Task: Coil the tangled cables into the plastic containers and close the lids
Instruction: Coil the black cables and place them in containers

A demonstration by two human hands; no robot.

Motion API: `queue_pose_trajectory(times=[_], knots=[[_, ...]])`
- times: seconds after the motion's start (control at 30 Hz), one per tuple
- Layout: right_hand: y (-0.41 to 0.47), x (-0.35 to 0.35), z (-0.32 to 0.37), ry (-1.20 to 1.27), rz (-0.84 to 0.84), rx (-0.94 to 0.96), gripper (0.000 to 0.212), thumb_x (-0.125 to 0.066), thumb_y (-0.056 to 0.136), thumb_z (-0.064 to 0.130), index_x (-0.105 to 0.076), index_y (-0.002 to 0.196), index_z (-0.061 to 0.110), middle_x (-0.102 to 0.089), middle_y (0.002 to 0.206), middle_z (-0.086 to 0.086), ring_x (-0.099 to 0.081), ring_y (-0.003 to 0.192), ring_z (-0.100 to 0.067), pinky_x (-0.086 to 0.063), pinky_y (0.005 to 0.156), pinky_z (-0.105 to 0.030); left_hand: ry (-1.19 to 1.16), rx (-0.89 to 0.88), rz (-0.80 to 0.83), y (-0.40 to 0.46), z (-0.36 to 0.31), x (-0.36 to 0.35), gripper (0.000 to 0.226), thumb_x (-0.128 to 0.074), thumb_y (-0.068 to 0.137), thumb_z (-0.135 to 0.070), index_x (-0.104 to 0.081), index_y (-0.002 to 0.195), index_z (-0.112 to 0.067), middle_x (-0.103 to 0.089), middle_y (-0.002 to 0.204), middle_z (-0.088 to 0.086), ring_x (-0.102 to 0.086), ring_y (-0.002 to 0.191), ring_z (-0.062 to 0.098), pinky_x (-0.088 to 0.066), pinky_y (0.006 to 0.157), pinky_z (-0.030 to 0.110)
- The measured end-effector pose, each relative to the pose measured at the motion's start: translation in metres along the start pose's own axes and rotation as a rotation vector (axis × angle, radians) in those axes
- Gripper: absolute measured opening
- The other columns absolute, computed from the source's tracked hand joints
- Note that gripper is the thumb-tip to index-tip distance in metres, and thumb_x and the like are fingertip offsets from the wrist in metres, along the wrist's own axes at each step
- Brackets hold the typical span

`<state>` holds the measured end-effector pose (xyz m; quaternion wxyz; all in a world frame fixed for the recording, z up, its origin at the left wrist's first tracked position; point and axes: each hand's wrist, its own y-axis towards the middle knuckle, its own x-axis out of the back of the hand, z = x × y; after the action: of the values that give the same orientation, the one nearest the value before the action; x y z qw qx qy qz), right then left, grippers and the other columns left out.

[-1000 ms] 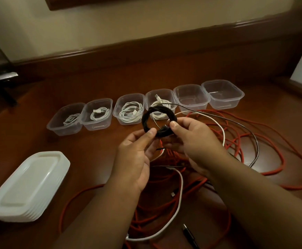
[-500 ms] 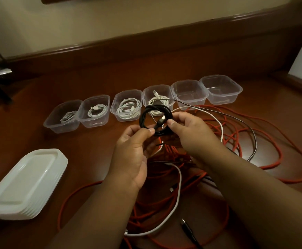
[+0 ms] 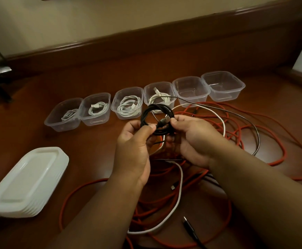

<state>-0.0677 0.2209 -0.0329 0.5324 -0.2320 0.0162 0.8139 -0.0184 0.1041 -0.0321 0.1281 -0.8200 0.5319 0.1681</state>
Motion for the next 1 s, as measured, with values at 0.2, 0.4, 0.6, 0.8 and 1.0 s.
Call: queue_pose_trajectory(times=[0.2,0.4,0.6,0.8,1.0], knots=[[-0.003,-0.002,0.001,-0.470,-0.114,0.288,0.041,-0.035,0.104,0.005,-0.057,0.094,0.037,-0.064,0.088,0.003,-0.056,0.071,-0.009,-0.050,0.068,-0.027,0.355,-0.189,0.007,0.007,0.005,0.008,0.033,-0.068,0.089,-0.003,-0.056,0.114,-0.021,-0.077,0.088,-0.004,-0.074,0.080,0.009,-0.054,0.065,0.017],[-0.002,-0.001,-0.001,-0.435,-0.069,0.267,0.022,-0.048,0.099,0.016,-0.064,0.094,0.030,-0.064,0.081,0.005,-0.058,0.072,-0.009,-0.045,0.068,-0.030,0.464,-0.225,0.173,0.009,0.003,0.014,0.049,-0.067,0.090,-0.002,-0.052,0.128,-0.031,-0.076,0.098,0.004,-0.074,0.093,0.017,-0.059,0.081,0.034],[0.001,0.008,0.003,-0.749,-0.025,0.271,0.023,-0.048,0.103,0.026,-0.061,0.121,0.029,-0.067,0.097,0.009,-0.064,0.095,-0.011,-0.050,0.084,-0.032,0.590,-0.208,0.220,0.013,0.001,0.022,0.051,-0.071,0.088,-0.009,-0.053,0.125,-0.037,-0.071,0.108,-0.001,-0.070,0.101,0.016,-0.059,0.078,0.026],[0.004,0.018,0.008,-0.720,0.216,0.151,0.026,-0.060,0.095,0.015,-0.057,0.120,0.022,-0.074,0.092,0.008,-0.070,0.087,-0.006,-0.057,0.081,-0.027,1.075,-0.672,0.304,0.018,-0.002,0.030,0.031,-0.074,0.085,-0.011,-0.072,0.111,-0.028,-0.064,0.103,-0.022,-0.060,0.102,-0.005,-0.046,0.085,0.009],[0.011,0.021,-0.002,-0.920,0.077,0.209,0.021,-0.069,0.090,0.024,-0.056,0.106,0.027,-0.070,0.097,-0.001,-0.069,0.089,-0.017,-0.056,0.077,-0.035,1.064,-0.463,0.239,0.025,0.006,0.033,0.015,-0.075,0.085,-0.018,-0.074,0.096,-0.028,-0.072,0.084,-0.013,-0.068,0.078,-0.001,-0.053,0.068,0.015]])
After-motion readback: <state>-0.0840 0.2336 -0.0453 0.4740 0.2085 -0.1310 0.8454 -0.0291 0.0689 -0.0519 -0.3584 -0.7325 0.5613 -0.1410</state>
